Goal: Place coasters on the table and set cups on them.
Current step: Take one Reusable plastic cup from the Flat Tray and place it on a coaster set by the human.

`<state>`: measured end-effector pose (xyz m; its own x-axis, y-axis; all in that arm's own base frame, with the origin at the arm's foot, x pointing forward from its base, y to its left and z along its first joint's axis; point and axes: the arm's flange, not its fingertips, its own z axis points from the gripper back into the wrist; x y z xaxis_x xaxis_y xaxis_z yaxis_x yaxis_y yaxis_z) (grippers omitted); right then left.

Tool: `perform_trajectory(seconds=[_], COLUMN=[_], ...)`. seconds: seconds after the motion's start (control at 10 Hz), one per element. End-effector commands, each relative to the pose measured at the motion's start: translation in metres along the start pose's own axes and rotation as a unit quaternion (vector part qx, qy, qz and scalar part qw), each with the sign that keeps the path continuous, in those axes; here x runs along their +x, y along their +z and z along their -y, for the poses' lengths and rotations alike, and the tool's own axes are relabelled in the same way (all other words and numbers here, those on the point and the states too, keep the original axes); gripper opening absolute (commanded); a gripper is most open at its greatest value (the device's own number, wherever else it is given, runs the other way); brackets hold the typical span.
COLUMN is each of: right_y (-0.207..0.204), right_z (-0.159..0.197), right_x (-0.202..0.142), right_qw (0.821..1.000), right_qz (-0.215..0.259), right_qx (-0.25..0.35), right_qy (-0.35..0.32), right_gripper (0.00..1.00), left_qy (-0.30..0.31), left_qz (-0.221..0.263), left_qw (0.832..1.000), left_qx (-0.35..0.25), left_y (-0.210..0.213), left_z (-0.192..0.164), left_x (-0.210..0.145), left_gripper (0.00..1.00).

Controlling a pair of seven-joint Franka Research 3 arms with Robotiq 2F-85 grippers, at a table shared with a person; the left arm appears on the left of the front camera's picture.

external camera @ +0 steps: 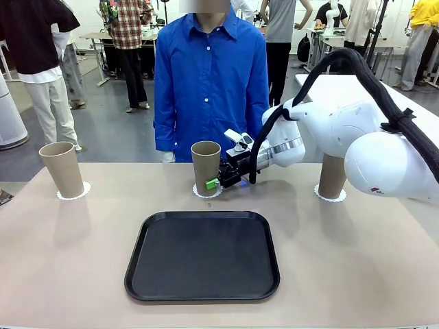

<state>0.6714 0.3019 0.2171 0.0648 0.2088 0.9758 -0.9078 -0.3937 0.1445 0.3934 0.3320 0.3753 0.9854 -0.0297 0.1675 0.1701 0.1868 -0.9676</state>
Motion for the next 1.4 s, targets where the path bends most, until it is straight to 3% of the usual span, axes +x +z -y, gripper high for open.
perform_trajectory(seconds=[0.0,0.7,1.3], right_y=[0.0084,0.0115,0.0135], right_z=[0.0099,0.0120,0.0136], right_x=[0.0040,0.0066,0.0069], right_qw=[1.000,0.998,0.999], right_qz=[-0.003,0.004,-0.014], right_qx=[0.017,0.065,0.037], right_qy=[-0.010,-0.019,-0.022], right_gripper=[1.00,1.00,1.00], left_qy=[-0.001,-0.001,-0.001], left_qz=[0.002,0.002,0.002], left_qw=[1.000,1.000,1.000], left_qx=[0.001,0.001,0.001], left_y=[-0.0001,-0.0001,-0.0001], left_z=[0.0024,0.0024,0.0024], left_x=[-0.0014,-0.0014,-0.0014], left_gripper=[1.00,1.00,1.00])
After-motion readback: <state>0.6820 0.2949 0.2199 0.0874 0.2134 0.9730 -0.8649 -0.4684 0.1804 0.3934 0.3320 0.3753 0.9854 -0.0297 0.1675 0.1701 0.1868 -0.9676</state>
